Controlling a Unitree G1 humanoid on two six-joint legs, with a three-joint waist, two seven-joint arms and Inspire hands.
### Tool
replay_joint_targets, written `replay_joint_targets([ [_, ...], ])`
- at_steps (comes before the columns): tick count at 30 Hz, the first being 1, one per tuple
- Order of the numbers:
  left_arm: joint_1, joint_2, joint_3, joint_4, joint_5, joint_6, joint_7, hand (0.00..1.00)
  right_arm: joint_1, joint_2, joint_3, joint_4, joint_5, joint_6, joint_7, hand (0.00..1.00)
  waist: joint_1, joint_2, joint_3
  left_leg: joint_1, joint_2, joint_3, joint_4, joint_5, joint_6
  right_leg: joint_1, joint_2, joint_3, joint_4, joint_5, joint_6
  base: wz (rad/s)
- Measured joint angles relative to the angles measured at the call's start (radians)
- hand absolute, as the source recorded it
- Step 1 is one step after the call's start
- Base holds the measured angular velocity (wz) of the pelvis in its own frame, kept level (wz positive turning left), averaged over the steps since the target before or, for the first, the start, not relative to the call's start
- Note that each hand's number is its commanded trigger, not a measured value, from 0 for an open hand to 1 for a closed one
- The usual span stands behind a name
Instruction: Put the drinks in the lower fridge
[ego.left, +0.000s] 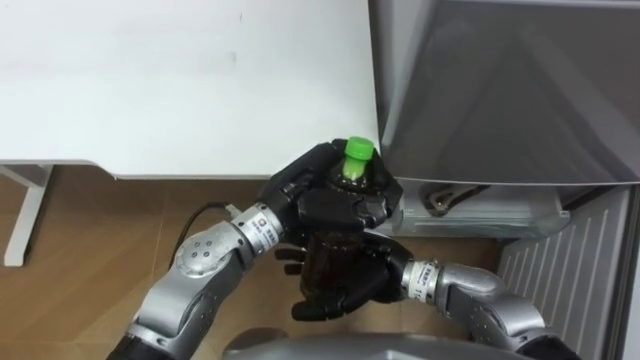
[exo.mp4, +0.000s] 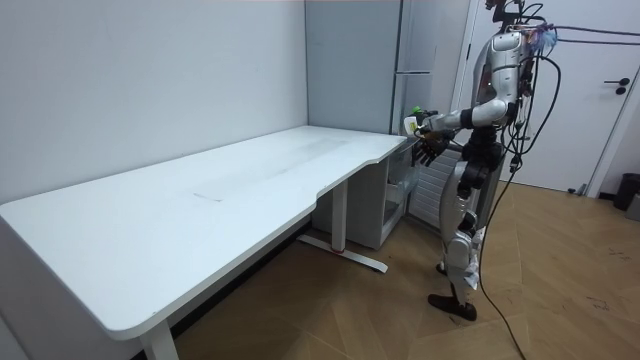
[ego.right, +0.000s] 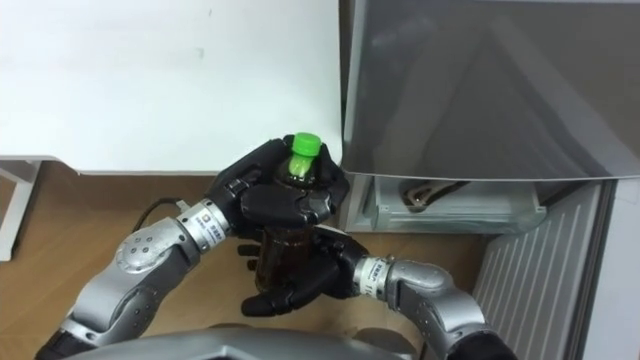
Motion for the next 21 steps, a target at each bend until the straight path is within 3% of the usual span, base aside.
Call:
replay_joint_targets([
  [1,0.0,0.0,0.0,0.0,0.0,0.0,0.0,1.0,0.0,0.0,0.001,0.0,0.0,0.0,0.0,0.68,0.0,0.0,0.0001,-0.002,0.0,0.0,0.0,0.0,0.0,-0.003,0.0,0.0,0.0,0.0,0.0,0.0],
  [2,0.0,0.002,-0.002,0.001,0.0,0.0,0.0,1.0,0.0,-0.001,0.003,0.0,0.001,0.0,-0.002,0.91,0.0,-0.001,0.0011,-0.003,0.0,0.0,0.0,0.0,0.0,-0.004,0.0,0.0,0.0,0.0,0.0,0.0],
  [3,0.0,0.002,-0.002,0.003,0.0,0.0,0.0,1.0,0.0,-0.001,0.005,0.0,0.001,0.0,-0.006,1.0,-0.001,-0.001,0.0012,-0.003,0.0,-0.001,0.002,0.0,0.0,-0.004,0.0,0.0,0.0,0.0,0.0,0.0],
  [21,-0.003,-0.003,0.027,0.009,-0.03,0.0,0.003,1.0,0.0,0.002,0.012,-0.004,0.039,-0.01,-0.011,1.0,-0.001,0.004,0.0048,-0.004,0.0,-0.001,0.001,0.0,0.0,-0.006,0.0,-0.002,-0.001,0.0,0.0,0.0],
])
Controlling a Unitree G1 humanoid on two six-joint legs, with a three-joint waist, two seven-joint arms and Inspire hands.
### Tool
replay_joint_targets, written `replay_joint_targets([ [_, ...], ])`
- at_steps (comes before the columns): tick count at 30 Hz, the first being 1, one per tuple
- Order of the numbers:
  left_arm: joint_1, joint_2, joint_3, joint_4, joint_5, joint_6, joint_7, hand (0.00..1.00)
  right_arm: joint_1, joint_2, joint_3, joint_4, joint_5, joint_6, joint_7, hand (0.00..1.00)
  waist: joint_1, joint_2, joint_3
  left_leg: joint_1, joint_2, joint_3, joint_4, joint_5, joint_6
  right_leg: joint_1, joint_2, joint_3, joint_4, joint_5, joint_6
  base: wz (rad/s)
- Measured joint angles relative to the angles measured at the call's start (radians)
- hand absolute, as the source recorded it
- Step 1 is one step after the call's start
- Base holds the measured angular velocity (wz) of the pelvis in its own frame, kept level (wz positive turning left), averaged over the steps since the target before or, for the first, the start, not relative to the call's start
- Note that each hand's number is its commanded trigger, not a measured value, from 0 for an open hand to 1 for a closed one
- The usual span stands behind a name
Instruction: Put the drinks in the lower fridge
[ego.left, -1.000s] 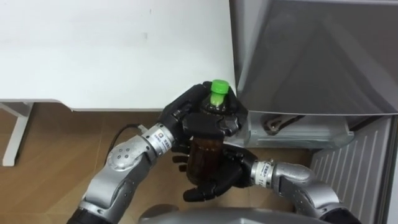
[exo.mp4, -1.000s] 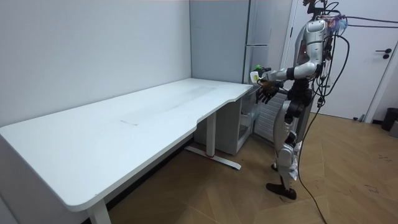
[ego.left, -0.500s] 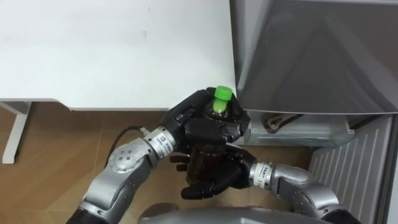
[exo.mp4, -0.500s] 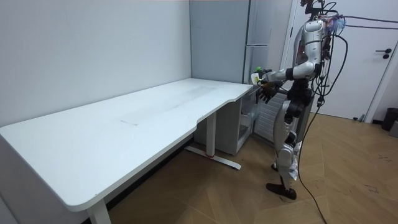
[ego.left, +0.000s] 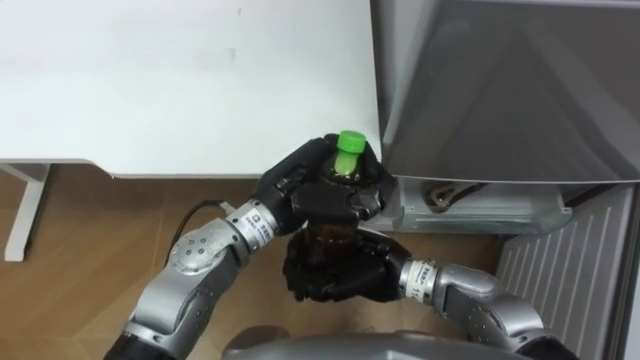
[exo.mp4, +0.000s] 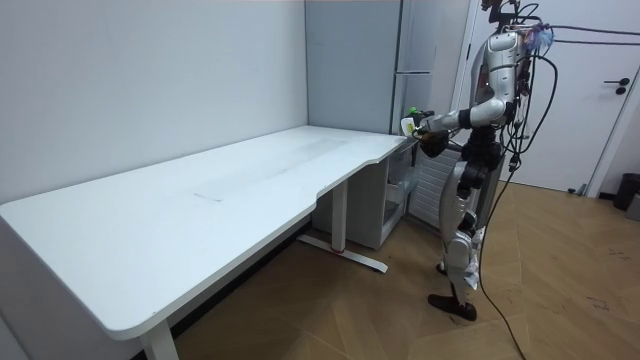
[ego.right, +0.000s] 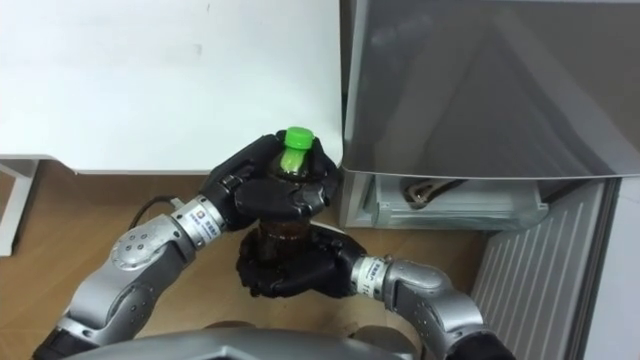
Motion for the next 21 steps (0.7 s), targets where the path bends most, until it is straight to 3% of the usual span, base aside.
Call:
replay_joint_targets([
  [8,0.0,-0.001,0.002,0.001,-0.017,0.0,0.001,0.99,0.0,0.0,0.0,0.0,0.002,0.0,0.0,1.0,-0.001,0.002,-0.0007,0.0,0.0,0.0,0.001,0.0,0.0,0.0,0.0,0.0,0.0,0.0,0.0,0.0],
  [10,0.0,-0.001,0.002,0.001,-0.019,0.0,0.002,0.73,0.0,0.0,0.0,0.0,0.003,0.0,0.0,1.0,-0.001,0.002,-0.0009,0.0,0.0,0.0,0.001,0.0,0.0,0.0,0.0,0.0,0.0,0.0,0.0,0.0],
  [12,0.0,-0.001,0.003,0.001,-0.021,0.0,0.002,0.69,0.0,0.0,0.0,0.0,0.004,0.0,0.0,1.0,0.0,0.003,-0.0012,0.0,0.0,0.0,0.001,0.0,0.0,0.0,0.0,0.0,0.0,0.0,0.0,0.0],
  [13,0.0,-0.001,0.003,0.001,-0.021,-0.001,0.002,0.58,0.0,0.0,0.0,0.0,0.004,0.0,0.0,1.0,0.0,0.003,-0.0013,0.0,0.0,0.0,0.001,0.0,0.0,0.0,0.0,0.0,0.0,0.0,0.0,0.0],
  [14,0.0,-0.001,0.004,0.001,-0.022,0.0,0.002,0.14,0.0,0.0,0.0,0.0,0.005,0.0,0.0,1.0,0.0,0.003,-0.0013,0.0,0.0,0.0,0.001,0.0,0.0,0.0,0.0,0.0,0.0,0.0,0.0,0.0],
  [15,0.0,0.0,0.004,0.001,-0.022,0.0,0.002,0.0,0.0,-0.001,0.0,0.0,0.006,0.0,0.0,1.0,0.0,0.003,-0.0013,0.0,0.0,0.0,0.001,0.0,0.0,0.0,0.0,0.0,0.0,0.0,0.0,0.0],
  [21,0.0,-0.001,0.007,0.001,-0.027,-0.002,0.012,0.0,0.0,-0.001,0.0,0.0,0.009,0.0,-0.001,1.0,-0.001,0.003,-0.0015,0.0,0.0,0.0,0.001,0.0,0.0,0.0,0.0,0.0,0.0,0.0,0.0,0.0],
])
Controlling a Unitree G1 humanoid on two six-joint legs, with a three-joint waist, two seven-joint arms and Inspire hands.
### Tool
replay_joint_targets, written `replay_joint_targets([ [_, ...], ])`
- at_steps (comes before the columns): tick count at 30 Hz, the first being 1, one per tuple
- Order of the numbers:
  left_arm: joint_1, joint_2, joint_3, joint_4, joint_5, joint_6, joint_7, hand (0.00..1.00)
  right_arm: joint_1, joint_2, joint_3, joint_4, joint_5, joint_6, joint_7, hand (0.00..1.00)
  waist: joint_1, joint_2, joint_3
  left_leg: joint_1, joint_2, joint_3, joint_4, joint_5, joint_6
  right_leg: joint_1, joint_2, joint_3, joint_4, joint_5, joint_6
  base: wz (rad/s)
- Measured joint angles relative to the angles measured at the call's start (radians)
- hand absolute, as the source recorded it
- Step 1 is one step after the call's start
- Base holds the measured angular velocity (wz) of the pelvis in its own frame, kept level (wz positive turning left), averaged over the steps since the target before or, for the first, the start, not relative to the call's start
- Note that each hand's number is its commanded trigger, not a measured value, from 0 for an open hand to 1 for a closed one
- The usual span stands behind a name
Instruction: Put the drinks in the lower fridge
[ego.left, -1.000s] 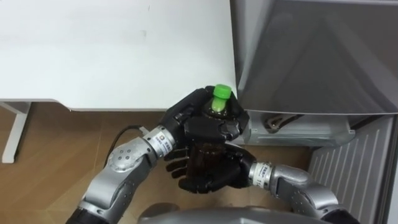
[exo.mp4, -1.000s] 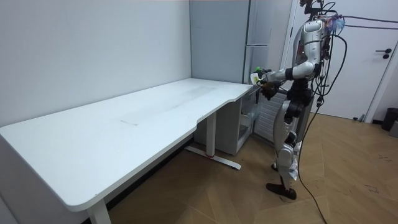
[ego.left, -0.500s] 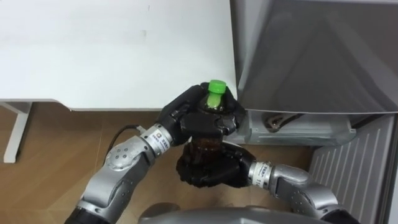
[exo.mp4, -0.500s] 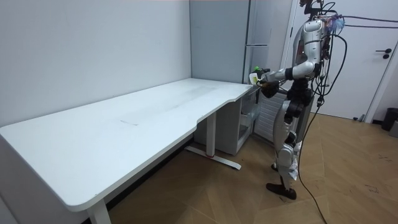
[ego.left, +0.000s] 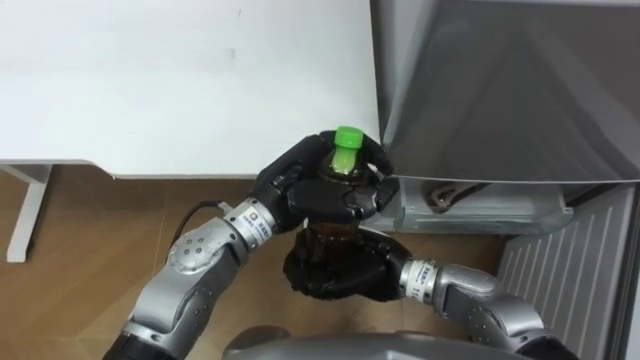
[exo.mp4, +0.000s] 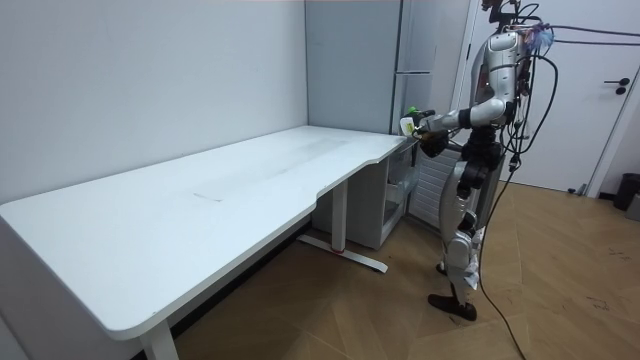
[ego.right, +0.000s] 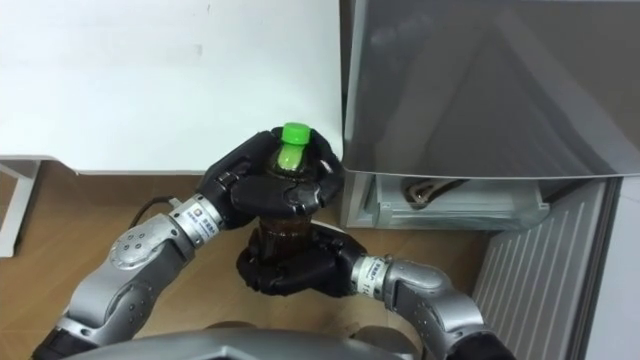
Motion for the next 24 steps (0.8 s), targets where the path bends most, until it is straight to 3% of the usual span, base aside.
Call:
replay_joint_targets([
  [19,-0.006,-0.003,-0.006,0.0,0.0,-0.014,0.02,0.0,-0.001,-0.021,0.018,0.0,0.05,0.0,0.0,1.0,0.006,0.003,-0.0003,0.003,0.0,0.001,-0.002,0.0,0.0,0.001,0.0,0.0,0.0,0.0,0.0,0.0],
  [24,-0.039,-0.004,0.001,-0.013,-0.001,-0.014,0.021,0.0,-0.001,-0.023,0.008,0.0,0.063,0.0,0.001,1.0,0.008,0.002,-0.0001,0.003,0.001,0.0,0.0,0.0,0.0,0.0,0.0,0.0,0.0,0.0,0.0,0.0],
])
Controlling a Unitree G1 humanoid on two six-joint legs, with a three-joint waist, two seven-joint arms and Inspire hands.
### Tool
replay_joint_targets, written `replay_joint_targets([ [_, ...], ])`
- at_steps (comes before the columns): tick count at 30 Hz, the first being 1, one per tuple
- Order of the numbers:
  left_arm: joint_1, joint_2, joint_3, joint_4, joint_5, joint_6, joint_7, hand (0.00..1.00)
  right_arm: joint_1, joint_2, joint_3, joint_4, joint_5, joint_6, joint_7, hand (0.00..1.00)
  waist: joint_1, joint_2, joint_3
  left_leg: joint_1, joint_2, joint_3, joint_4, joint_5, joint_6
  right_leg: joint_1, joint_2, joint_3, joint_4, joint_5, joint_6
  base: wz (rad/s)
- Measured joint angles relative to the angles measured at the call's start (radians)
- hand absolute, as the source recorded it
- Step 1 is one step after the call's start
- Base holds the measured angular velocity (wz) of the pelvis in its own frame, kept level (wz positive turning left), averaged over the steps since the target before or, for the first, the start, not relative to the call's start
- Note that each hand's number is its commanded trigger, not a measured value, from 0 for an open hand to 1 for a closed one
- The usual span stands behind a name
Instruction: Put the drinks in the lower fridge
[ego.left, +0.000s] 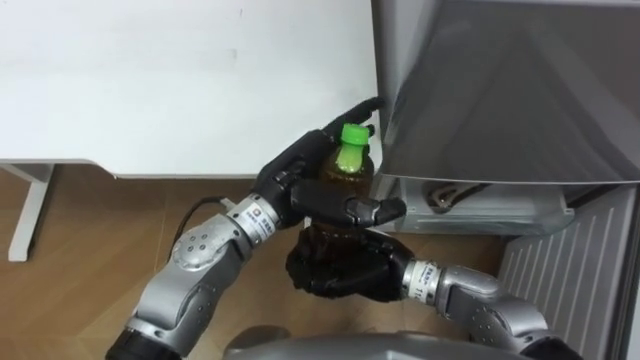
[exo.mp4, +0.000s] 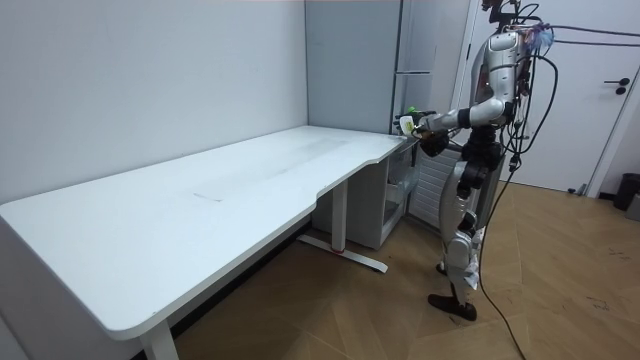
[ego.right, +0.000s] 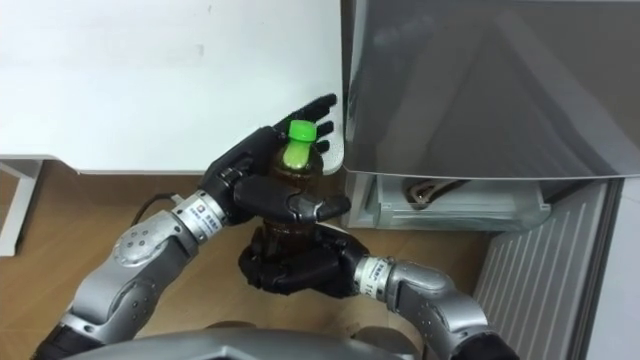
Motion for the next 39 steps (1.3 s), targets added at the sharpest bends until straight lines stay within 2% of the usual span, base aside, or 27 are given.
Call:
replay_joint_targets([
  [4,-0.004,-0.004,0.056,-0.081,-0.024,-0.01,-0.002,0.0,0.002,-0.006,-0.007,0.0,0.001,0.0,0.002,1.0,0.001,0.0,0.0,0.0,0.0,0.0,0.0,0.0,0.0,0.001,0.0,0.0,-0.001,0.0,0.0,0.0],
  [8,-0.011,-0.006,0.14,-0.132,-0.078,-0.029,-0.002,0.0,0.004,-0.005,-0.055,0.0,-0.005,0.002,0.023,1.0,0.001,0.0,-0.0002,0.002,0.0,0.0,0.001,0.0,0.0,0.002,0.0,0.0,0.0,0.0,0.0,0.0],
  [13,-0.013,0.001,0.248,-0.187,-0.08,-0.039,0.035,0.0,0.005,-0.019,-0.103,-0.001,-0.003,0.002,0.024,1.0,0.006,0.001,-0.0006,0.007,0.0,0.001,0.002,0.0,0.0,0.003,0.0,0.001,0.001,0.0,0.0,-0.01],
  [17,-0.019,-0.002,0.297,-0.231,-0.08,-0.052,0.07,0.0,0.013,-0.034,-0.109,-0.001,0.0,0.002,0.024,1.0,0.035,0.001,-0.0007,0.014,0.002,0.008,0.0,0.0,0.0,0.005,-0.001,-0.001,0.002,0.0,0.0,-0.04],
  [22,-0.019,-0.004,0.374,-0.288,-0.081,-0.067,0.102,0.0,0.073,-0.033,-0.145,-0.001,-0.008,0.002,0.025,1.0,0.068,0.004,-0.0018,0.032,0.001,0.005,-0.01,0.0,0.0,0.023,-0.001,-0.003,-0.002,0.0,0.0,0.01],
  [27,-0.019,-0.014,0.459,-0.288,-0.078,-0.094,0.171,0.0,0.093,-0.032,-0.206,-0.001,-0.023,0.002,0.026,1.0,0.084,0.011,-0.0027,0.055,0.001,0.003,-0.019,0.0,0.0,0.041,0.0,-0.002,-0.004,0.0,0.0,-0.02],
  [34,-0.011,-0.021,0.566,-0.288,-0.071,-0.099,0.265,0.0,0.151,-0.02,-0.282,-0.001,-0.087,0.001,0.025,1.0,0.112,0.028,-0.0012,0.054,0.001,-0.003,-0.019,0.0,0.0,0.045,0.0,-0.003,-0.004,0.0,0.0,0.0],
  [36,-0.009,-0.037,0.622,-0.287,-0.058,-0.099,0.312,0.0,0.16,-0.012,-0.296,-0.001,-0.13,0.005,0.022,1.0,0.114,0.029,-0.0014,0.062,0.001,-0.003,-0.021,0.0,0.0,0.048,0.001,-0.004,-0.004,-0.001,0.001,0.0],
  [39,-0.007,-0.041,0.67,-0.287,-0.054,-0.101,0.381,0.0,0.172,0.0,-0.313,-0.003,-0.147,0.006,0.02,1.0,0.138,0.028,-0.002,0.069,0.001,-0.002,-0.026,0.0,0.0,0.057,0.001,-0.004,-0.005,-0.001,0.002,0.0],
])
